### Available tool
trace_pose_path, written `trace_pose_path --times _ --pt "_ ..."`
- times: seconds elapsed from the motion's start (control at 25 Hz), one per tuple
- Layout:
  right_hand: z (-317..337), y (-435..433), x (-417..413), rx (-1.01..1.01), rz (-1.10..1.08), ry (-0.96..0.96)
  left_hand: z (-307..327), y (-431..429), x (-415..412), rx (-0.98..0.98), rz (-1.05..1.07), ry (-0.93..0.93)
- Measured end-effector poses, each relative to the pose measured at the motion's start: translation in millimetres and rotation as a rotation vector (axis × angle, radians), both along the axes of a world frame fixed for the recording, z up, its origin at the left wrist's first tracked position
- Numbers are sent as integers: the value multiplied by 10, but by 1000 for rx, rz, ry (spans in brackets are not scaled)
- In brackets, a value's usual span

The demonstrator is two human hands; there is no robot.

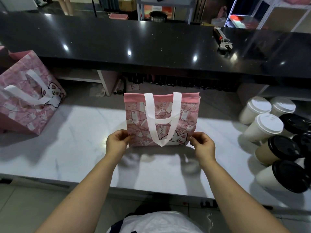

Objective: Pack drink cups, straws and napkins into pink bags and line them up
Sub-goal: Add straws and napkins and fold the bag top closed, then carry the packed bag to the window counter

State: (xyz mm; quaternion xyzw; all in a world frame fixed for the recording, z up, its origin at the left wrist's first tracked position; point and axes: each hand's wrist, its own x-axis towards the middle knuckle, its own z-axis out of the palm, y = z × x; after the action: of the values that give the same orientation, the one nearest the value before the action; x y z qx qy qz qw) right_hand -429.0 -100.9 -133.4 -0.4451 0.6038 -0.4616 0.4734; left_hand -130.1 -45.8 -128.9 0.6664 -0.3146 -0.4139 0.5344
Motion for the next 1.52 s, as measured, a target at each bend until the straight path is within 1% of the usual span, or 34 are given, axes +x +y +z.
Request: trace_pose_path --times 0.12,0.2,0.32,0.4,0.52,0.64,0.76,1.0,1.08,1.24,1.4,1.52 --pt "-29 61 20 7 24 14 -89 105 -2 24 38 27" --pt "-4 81 88 -18 8 -5 -72 138 -35 -17 105 40" --pt "134 -6 296 -51 22 -50 99 143 -20 -96 260 52" --pt "258 -77 496 -65 72 -84 211 183 55 -142 372 62" --pt "456 -152 854 -83 156 -166 409 390 250 -175 498 23" --pt "733 -191 1324 -120 309 -232 670 735 501 -240 671 -4" --pt "1055 -124 1932 -156 487 -302 1005 1141 822 -293 853 -29" --pt "1602 288 3234 -170 772 -376 1550 2026 1550 -386 1050 -36" --pt "1736 569 3709 -177 857 -397 1651 2395 1825 -428 1165 -57" --pt "1975 1283 4703 -199 1010 -451 1883 3205 2459 -494 1299 -114" --pt "2361 2085 5848 -210 1126 -510 2262 4113 3330 -528 1405 -244" --pt "2649 2592 6643 -180 1203 -547 2567 4687 3963 -589 1414 -319"
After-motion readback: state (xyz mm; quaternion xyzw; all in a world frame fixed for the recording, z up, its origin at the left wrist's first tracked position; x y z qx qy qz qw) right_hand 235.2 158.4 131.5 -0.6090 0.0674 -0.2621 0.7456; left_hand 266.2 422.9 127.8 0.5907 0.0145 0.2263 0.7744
